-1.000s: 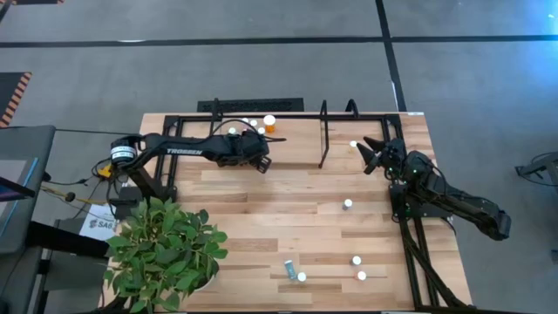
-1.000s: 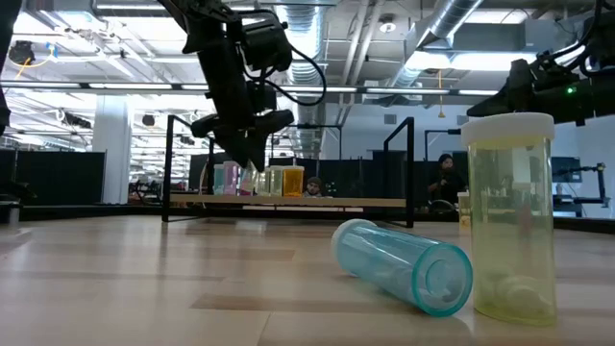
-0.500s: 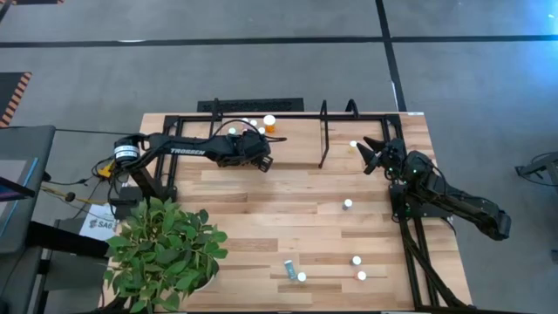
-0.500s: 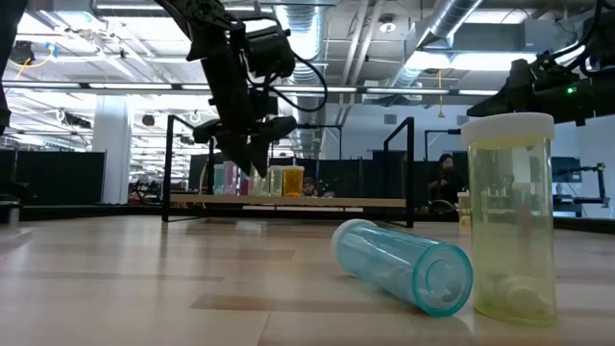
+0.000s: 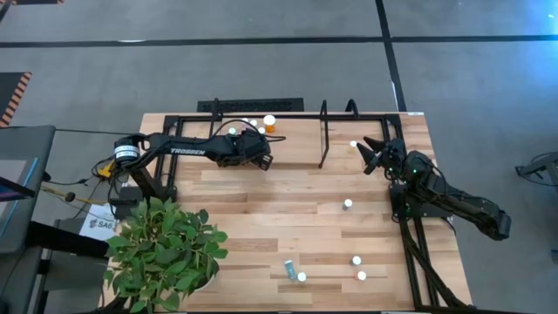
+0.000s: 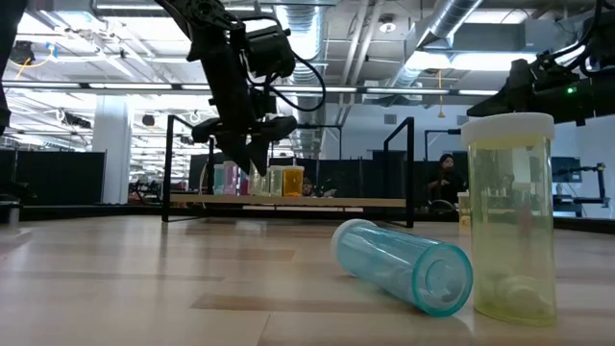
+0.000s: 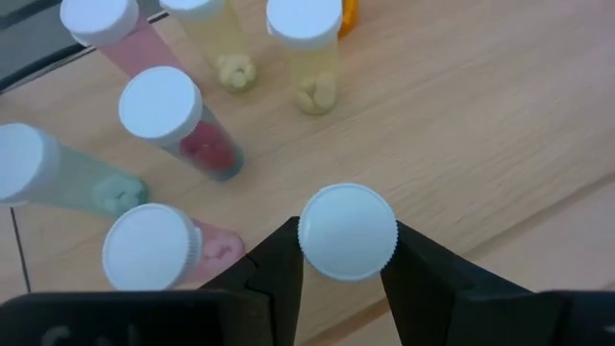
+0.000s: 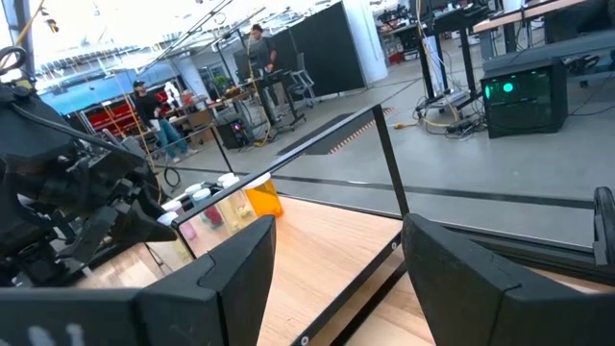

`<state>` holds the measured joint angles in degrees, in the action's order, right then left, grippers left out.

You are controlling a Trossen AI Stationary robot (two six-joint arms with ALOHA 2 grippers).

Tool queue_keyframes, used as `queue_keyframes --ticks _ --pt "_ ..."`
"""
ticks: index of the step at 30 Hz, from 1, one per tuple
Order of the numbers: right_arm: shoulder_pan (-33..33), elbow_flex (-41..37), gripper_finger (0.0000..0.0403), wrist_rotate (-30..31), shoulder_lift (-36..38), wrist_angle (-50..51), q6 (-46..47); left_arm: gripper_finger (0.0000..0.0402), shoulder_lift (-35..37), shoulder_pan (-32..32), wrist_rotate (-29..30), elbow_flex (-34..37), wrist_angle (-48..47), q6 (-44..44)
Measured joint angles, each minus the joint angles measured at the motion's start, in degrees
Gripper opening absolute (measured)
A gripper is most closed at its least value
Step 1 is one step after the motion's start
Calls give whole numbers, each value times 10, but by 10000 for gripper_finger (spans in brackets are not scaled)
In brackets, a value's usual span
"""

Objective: Pick and place medicine bottles onto shelf by color
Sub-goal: Put the yellow pill bottle on the shelf, then put the blue pill bottle on the shelf

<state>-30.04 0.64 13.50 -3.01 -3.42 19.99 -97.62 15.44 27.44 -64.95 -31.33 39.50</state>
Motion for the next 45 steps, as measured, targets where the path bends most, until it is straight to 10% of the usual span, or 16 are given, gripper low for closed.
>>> queue_keyframes --ticks 24,35,45 --pt "0 0 249 0 0 0 0 278 1 -3 -18 -158 -173 23" --pt "0 0 249 0 0 0 0 284 1 -72 -139 -242 -320 310" --pt "0 0 249 0 0 0 0 284 0 -202 -109 -214 -324 484"
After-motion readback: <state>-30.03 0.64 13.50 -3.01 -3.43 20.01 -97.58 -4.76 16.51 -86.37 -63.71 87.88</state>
